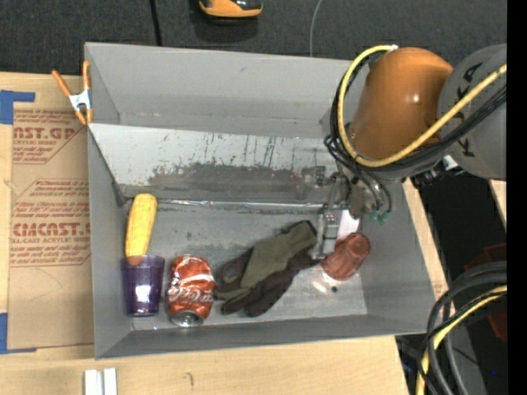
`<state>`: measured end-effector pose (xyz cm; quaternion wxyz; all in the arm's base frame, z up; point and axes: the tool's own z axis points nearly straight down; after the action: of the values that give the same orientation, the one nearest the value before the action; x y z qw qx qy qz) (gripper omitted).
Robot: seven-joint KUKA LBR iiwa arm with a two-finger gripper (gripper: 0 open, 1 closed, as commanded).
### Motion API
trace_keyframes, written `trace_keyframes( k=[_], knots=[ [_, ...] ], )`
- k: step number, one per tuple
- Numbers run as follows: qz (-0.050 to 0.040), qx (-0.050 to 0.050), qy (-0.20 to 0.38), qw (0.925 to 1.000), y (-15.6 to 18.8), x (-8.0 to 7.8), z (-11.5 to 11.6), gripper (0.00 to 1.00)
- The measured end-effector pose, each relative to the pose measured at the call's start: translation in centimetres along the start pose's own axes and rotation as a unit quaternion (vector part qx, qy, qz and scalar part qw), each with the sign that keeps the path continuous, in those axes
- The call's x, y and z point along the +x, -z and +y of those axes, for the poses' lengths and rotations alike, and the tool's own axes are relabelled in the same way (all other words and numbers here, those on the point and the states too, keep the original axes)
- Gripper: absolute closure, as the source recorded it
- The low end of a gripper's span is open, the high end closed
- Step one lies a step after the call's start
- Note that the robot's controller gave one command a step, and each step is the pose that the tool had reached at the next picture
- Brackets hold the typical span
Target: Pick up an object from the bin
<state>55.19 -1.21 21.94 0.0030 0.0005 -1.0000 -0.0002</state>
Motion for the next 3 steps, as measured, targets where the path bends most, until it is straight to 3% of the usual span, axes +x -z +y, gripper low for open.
trace_keyframes(
  k=[1, 3],
  knots=[
    [-0.0042, 0.000, 0.000, 1.0000, 0.5, -0.1, 0.0, 0.00],
    [-0.0042, 0.000, 0.046, 0.9989, -14.4, -0.2, 0.5, 0.00]
  ],
)
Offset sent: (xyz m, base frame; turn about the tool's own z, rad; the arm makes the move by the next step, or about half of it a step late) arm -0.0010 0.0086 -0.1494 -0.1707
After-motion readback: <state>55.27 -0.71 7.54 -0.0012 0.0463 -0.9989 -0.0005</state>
